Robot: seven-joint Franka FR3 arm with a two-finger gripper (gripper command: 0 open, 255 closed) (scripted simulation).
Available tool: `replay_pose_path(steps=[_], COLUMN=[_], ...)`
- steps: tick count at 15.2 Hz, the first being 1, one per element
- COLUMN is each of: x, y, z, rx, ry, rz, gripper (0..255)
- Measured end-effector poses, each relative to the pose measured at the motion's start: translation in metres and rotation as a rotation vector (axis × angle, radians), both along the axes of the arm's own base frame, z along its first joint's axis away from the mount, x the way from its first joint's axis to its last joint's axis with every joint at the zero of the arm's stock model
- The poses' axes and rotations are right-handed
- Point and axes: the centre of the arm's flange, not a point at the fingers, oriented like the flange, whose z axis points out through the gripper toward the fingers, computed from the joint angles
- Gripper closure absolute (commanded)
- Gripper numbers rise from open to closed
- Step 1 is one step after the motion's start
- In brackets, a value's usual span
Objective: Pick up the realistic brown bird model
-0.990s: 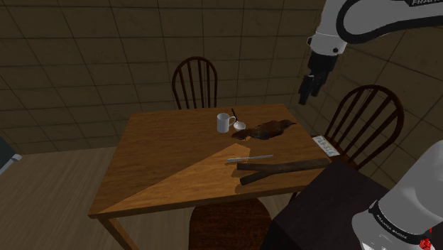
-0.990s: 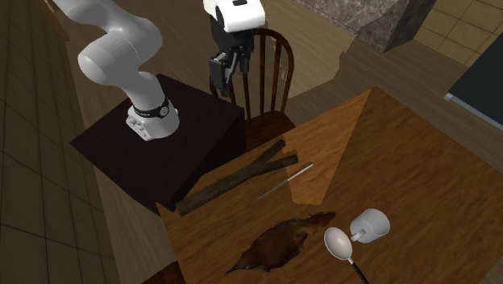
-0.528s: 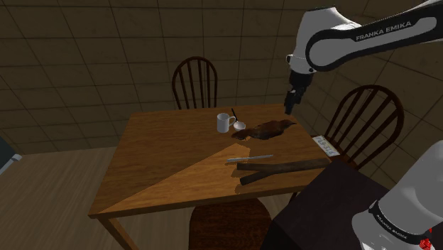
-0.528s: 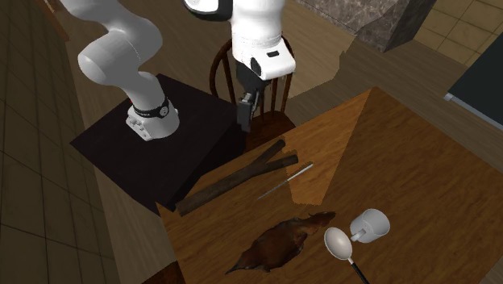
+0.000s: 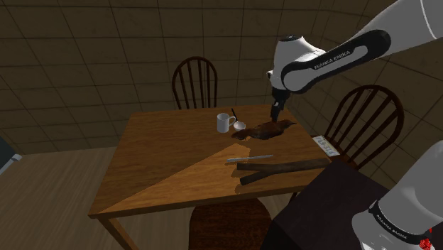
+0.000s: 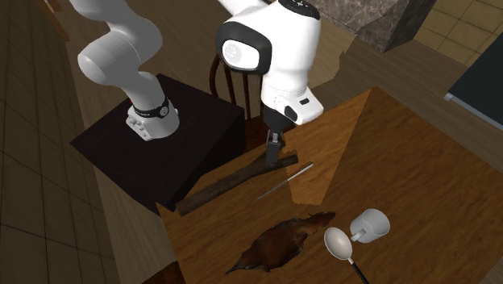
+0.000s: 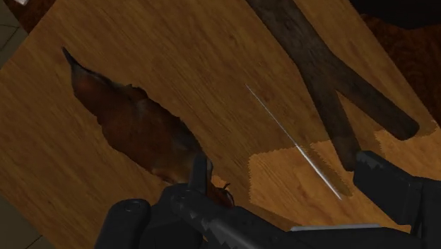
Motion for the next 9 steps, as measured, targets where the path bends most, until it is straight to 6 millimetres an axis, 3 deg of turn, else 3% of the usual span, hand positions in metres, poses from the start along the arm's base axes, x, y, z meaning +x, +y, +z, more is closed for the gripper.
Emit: replay_pose_path(steps=[9], x=[0.073], y=[-0.005], z=[-0.090], rx=[-0.105], ry=[0.004], rz=[0.167], gripper=[0])
